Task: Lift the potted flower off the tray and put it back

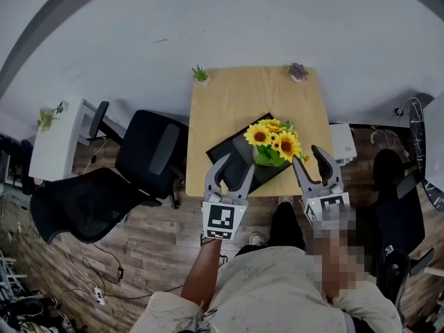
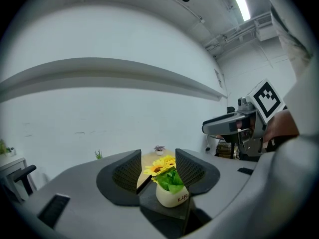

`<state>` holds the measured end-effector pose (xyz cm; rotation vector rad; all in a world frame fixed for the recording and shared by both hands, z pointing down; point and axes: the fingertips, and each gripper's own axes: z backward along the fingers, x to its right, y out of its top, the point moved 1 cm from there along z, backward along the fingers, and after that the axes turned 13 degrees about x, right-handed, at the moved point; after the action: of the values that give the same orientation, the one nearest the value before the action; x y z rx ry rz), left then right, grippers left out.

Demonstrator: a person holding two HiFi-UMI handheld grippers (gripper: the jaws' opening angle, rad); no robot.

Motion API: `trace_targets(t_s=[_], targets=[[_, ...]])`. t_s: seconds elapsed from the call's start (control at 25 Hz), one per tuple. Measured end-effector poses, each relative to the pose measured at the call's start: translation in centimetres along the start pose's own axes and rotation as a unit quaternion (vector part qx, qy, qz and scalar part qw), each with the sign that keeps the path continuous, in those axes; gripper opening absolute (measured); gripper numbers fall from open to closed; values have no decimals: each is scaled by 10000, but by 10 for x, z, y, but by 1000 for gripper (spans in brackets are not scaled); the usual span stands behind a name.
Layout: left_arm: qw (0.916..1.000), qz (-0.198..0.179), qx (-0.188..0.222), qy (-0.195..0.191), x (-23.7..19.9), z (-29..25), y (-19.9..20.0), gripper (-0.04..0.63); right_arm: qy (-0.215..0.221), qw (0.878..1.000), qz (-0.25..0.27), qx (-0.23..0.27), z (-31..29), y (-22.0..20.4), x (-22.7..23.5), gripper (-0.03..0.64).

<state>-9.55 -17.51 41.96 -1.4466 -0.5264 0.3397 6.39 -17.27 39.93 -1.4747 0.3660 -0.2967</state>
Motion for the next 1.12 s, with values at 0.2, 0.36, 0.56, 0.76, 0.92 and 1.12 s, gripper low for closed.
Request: trace_targets(t_s=[0.2, 0.36, 0.56, 0.76, 0.92, 1.12], targets=[[9998, 6, -175, -32, 3, 2, -14, 209, 57, 9998, -63, -159, 2, -16, -3, 215], [9995, 28, -297, -51, 5, 5, -23, 209, 100, 9995, -93, -289, 4, -26, -7, 215], [9990, 70, -432, -71, 8, 9, -36, 209, 132, 9988, -104, -465, 8, -41, -9, 215], [9983, 73, -577, -103, 12, 14, -50, 209, 164, 9975, -141, -677, 14, -59, -12, 215], [9974, 89, -703, -130, 15, 17, -61, 209, 210, 9963, -159, -819, 17, -71, -15, 215], [9962, 128, -850, -143, 19, 23, -77, 209, 243, 9944, -198, -1014, 21, -90, -18, 216]])
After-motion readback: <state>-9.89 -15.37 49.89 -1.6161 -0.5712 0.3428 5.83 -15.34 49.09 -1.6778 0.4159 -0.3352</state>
